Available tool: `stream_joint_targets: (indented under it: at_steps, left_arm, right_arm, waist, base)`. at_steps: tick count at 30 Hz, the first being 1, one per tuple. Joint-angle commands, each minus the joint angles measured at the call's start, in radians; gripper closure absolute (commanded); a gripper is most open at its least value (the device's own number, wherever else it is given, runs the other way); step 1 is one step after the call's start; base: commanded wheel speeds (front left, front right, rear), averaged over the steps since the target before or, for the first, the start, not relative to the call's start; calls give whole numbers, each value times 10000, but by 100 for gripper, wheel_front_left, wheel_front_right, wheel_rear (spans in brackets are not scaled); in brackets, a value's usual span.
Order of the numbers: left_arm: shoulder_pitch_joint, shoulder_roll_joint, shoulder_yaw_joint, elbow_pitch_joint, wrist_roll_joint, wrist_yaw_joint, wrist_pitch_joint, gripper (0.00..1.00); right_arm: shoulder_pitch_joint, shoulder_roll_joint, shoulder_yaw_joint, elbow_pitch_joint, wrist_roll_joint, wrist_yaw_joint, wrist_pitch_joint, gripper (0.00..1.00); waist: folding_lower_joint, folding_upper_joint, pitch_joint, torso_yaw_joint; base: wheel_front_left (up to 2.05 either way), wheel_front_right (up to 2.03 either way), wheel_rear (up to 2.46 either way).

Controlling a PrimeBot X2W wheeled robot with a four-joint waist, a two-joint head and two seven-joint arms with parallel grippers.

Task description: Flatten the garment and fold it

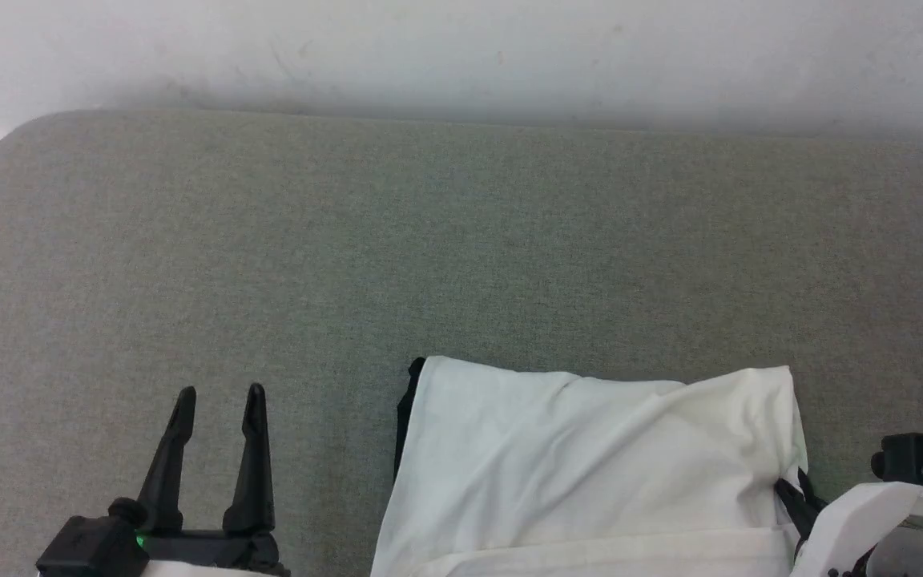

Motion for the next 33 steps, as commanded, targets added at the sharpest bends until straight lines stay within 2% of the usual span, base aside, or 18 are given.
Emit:
stream_joint_targets:
  at_steps: [1,7,17,20,23,26,33]
  left_arm:
    - [-61,-24,13,33,36,-70,-47,0]
    - [166,18,29,147,136,-30,-47,0]
    - [360,29,-60,324,174,-42,-43,0]
    - [454,73,-51,362,147,-24,3,0]
    - [502,95,-46,373,133,-1,40,0]
    - [522,97,-72,365,108,11,74,0]
    - [402,0,-201,413,67,-5,72,0]
  right_arm:
    - [-3,106,40,281,-45,-9,-57,100]
    - [-485,106,-791,20,-343,-9,-643,100]
    - [-661,-223,-3727,-815,-1584,-9,-412,100]
    - [-498,-377,-4186,-834,-1729,-9,-345,100]
    - [-402,-333,-4229,-892,-1701,-9,-331,100]
    - [-310,-220,-3835,-1121,-1491,-9,-261,100]
    - [-186,-42,-1698,-2429,-755,-9,244,100]
  waist:
    - [0,0,-133,-52]
    - [0,0,-401,-268]
    - [0,0,-582,-474]
    - [0,0,-691,-553]
    - [0,0,-765,-620]
    - [0,0,-829,-712]
    - [0,0,-765,-750]
  base:
    - [0,0,0]
    - [0,0,0]
    - [0,0,0]
    - [0,0,0]
    - [0,0,0]
    - [0,0,0]
    - [0,0,0]
